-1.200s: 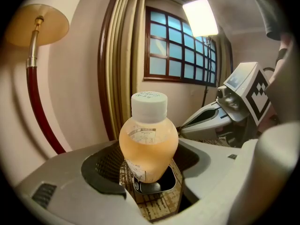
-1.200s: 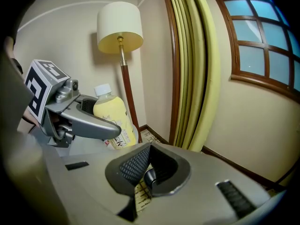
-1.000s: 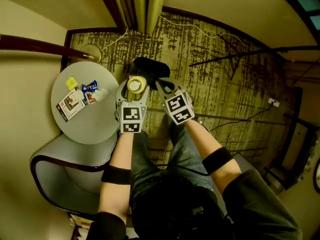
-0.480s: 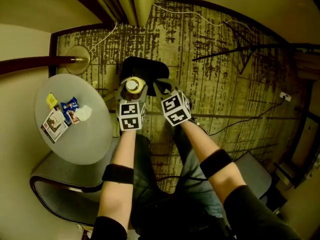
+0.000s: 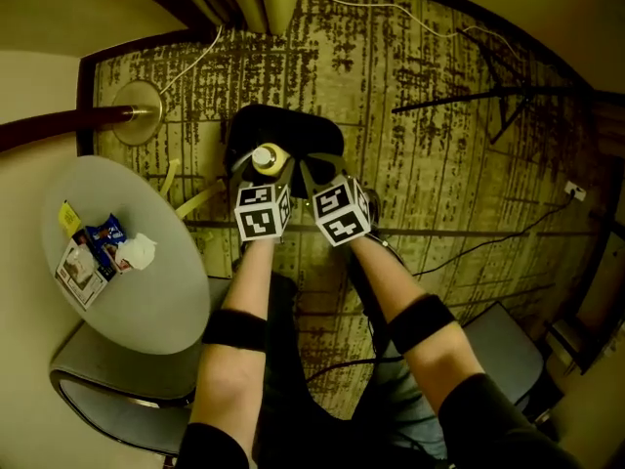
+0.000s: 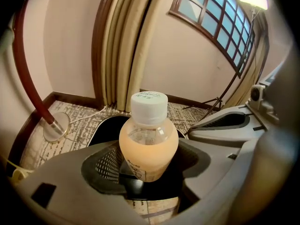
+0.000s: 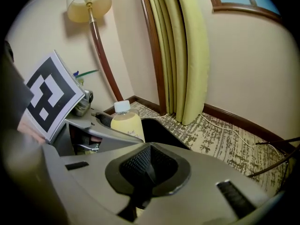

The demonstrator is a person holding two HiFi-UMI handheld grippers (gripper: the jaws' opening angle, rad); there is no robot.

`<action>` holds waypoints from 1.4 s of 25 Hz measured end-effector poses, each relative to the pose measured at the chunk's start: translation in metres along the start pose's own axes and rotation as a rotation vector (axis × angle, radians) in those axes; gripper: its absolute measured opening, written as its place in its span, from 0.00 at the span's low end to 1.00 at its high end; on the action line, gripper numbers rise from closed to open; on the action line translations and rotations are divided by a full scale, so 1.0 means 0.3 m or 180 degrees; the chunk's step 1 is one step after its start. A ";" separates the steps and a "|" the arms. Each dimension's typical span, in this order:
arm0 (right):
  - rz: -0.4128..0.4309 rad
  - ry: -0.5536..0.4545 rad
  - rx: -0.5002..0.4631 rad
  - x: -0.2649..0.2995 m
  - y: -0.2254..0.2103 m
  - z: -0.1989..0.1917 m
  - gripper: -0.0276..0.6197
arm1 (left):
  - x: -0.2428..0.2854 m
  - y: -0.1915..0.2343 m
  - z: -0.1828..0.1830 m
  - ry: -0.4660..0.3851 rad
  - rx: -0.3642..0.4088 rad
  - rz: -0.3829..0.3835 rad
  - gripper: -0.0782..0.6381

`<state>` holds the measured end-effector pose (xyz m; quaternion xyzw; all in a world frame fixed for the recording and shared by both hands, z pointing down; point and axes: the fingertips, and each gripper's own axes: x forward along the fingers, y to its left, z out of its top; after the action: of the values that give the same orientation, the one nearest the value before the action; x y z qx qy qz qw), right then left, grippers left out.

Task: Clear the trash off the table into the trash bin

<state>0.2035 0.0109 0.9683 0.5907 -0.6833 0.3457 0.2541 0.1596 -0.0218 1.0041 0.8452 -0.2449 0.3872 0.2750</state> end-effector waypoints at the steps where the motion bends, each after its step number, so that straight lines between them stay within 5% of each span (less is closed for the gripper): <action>1: -0.0008 0.0020 0.0017 0.024 -0.007 -0.018 0.04 | 0.025 0.005 -0.013 0.0020 -0.0028 -0.0019 0.54; 11: -0.0024 0.0155 0.0101 0.137 -0.059 -0.133 0.04 | 0.181 0.060 -0.106 0.0094 -0.0203 0.0090 0.55; 15: -0.0031 0.0178 0.0077 0.130 -0.079 -0.146 0.04 | 0.198 0.071 -0.117 0.0106 -0.0202 0.0208 0.68; 25: -0.0123 0.0233 0.0154 -0.005 -0.106 -0.088 0.04 | 0.043 0.003 -0.056 0.0111 -0.0038 0.0193 0.70; 35: -0.0213 0.0123 0.0234 -0.415 -0.013 0.224 0.04 | -0.506 -0.227 0.312 -0.0328 0.0127 0.0131 0.24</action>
<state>0.2330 0.0372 0.8324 0.6154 -0.6450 0.3732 0.2568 0.1627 -0.0029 0.8142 0.8642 -0.2683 0.3535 0.2371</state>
